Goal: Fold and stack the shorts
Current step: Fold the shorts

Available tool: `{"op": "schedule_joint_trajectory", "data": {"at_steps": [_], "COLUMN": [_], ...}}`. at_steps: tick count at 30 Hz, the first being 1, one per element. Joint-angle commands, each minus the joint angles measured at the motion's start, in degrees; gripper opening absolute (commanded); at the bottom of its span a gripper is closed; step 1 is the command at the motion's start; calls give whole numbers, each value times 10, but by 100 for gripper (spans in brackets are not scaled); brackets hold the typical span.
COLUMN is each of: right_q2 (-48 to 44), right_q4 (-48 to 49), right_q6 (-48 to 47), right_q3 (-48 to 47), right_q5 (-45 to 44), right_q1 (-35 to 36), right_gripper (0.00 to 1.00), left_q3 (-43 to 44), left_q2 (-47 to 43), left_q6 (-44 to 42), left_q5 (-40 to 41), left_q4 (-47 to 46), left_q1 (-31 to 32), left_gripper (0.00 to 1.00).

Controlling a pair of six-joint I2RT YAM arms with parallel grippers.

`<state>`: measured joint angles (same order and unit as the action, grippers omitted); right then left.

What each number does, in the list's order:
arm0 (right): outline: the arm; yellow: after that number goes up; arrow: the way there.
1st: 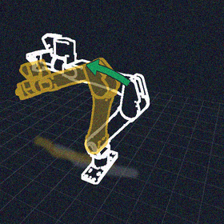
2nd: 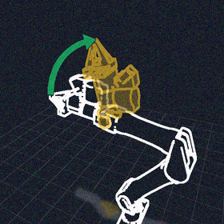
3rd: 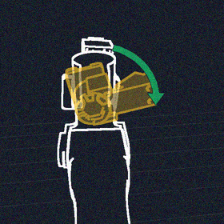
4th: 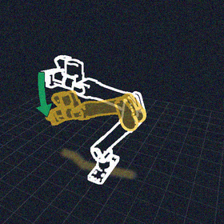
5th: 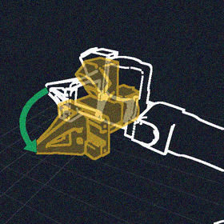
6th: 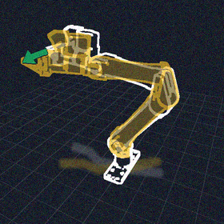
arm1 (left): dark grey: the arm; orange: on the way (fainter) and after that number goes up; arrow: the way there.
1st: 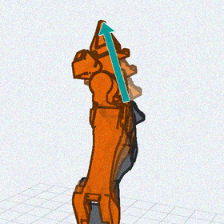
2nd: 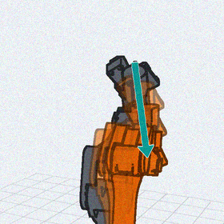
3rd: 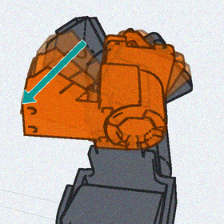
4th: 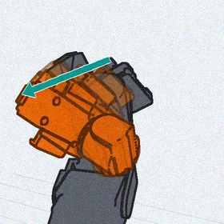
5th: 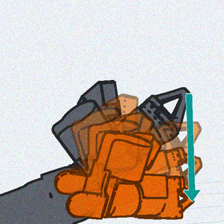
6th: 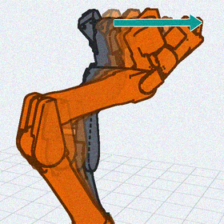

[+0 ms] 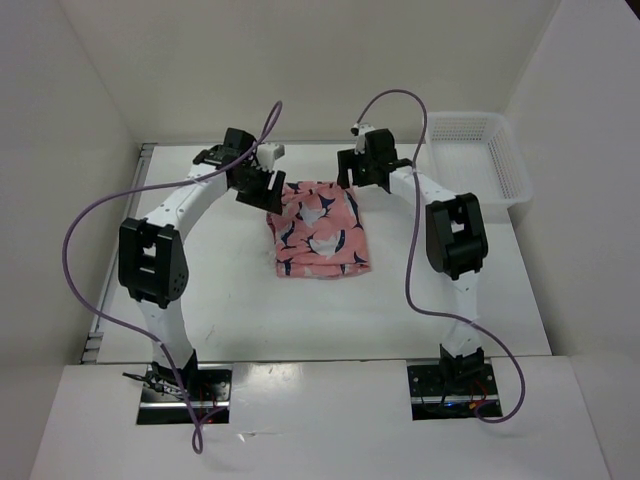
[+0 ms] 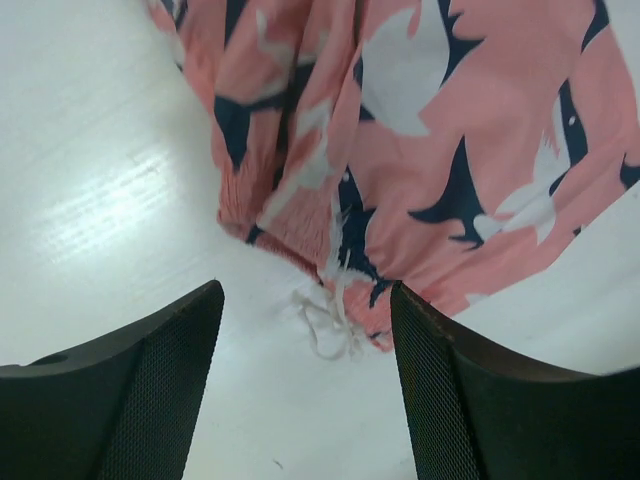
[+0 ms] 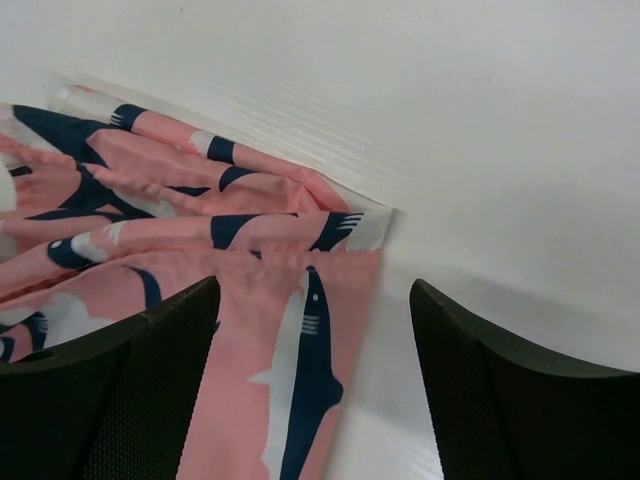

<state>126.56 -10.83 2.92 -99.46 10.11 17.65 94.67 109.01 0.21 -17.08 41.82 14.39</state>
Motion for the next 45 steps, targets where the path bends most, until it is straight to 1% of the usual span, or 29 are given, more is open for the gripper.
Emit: {"op": "schedule_joint_trajectory", "data": {"at_steps": [1,3,5,8,9,10,12,16,17,18,19,20,21,24,25,27,28,29,31,32,33,35,36,38,39,40,42,44,45], "right_q2": [-89,-108,-140,-184,-195,-206,-236,-286,-294,-314,-324,-334,-355,-388,-412,-436,-464,-478,-523,-537,-550,-590,-604,-646,-659,-684,-703,-724,-729], "right_q4": [12,12,6,1,1,1,-4,-9,-15,-15,-20,-20,-25,-32,-39,-48,-53,-53,-53,-53,-53,-53,-60,-60,-60,-60,-60,-60,-60], "right_q6": [-18,-18,-30,-41,-41,-48,-54,-76,-76,-83,-91,-92,-100,-122,-122,-142,-150,-157,-174,-182,-182,-187,-187,-187,-187,-187,-180,-169,-163], "right_q3": [28,56,86,121,129,136,157,192,205,211,217,227,227,240,246,252,269,279,318,332,355,380,403,425,445,454,472,482,489], "right_q5": [-30,-36,-41,-57,-57,-63,-70,-81,-81,-81,-87,-87,-87,-93,-93,-93,-98,-98,-112,-112,-112,-112,-112,-112,-112,-112,-112,-112,-97], "right_q1": [4,4,4,4,4,4,4,-2,-2,-2,-2,-7,-7,-12,-17,-23,-29,-29,-42,-60,-71,-104,-115,-135,-135,-142,-148,-155,-155], "right_gripper": [81,79,79,79,79,79,79,79,79,79,79,79,79,79,79,81,81,82,82,83,83,83,83,83,84,84,84,84,84], "left_q3": [40,46,57,57,57,57,62,62,62,67,68,68,68,61,54,46,40,24,0,-33,-53,-96,-150,-203,-227,-258,-278,-302,-310], "left_q2": [43,77,104,131,136,136,150,144,135,128,120,101,90,34,1,-34,-68,-85,-134,-152,-186,-222,-261,-302,-337,-351,-381,-404,-411], "left_q6": [-2,-2,-2,-2,-2,-2,-2,-2,-2,-2,-2,-2,-2,-2,-2,-2,-2,-2,-2,-2,-2,-2,-2,-2,-2,-2,-2,-2,-2], "left_q5": [-11,19,27,62,78,113,144,151,142,135,129,120,114,96,96,81,81,66,47,40,29,29,41,62,77,82,103,103,103], "left_q4": [-34,-46,-60,-88,-96,-110,-125,-142,-142,-142,-142,-142,-142,-142,-142,-142,-142,-142,-142,-142,-142,-142,-150,-165,-170,-170,-170,-170,-170], "left_q1": [10,15,15,15,15,15,15,4,4,4,9,9,9,1,1,-26,-37,-68,-104,-138,-155,-187,-193,-201,-211,-219,-235,-241,-248], "left_gripper": [75,75,75,75,75,75,75,77,78,91,93,93,100,100,100,100,100,100,100,100,100,100,100,100,100,100,100,100,100]}}
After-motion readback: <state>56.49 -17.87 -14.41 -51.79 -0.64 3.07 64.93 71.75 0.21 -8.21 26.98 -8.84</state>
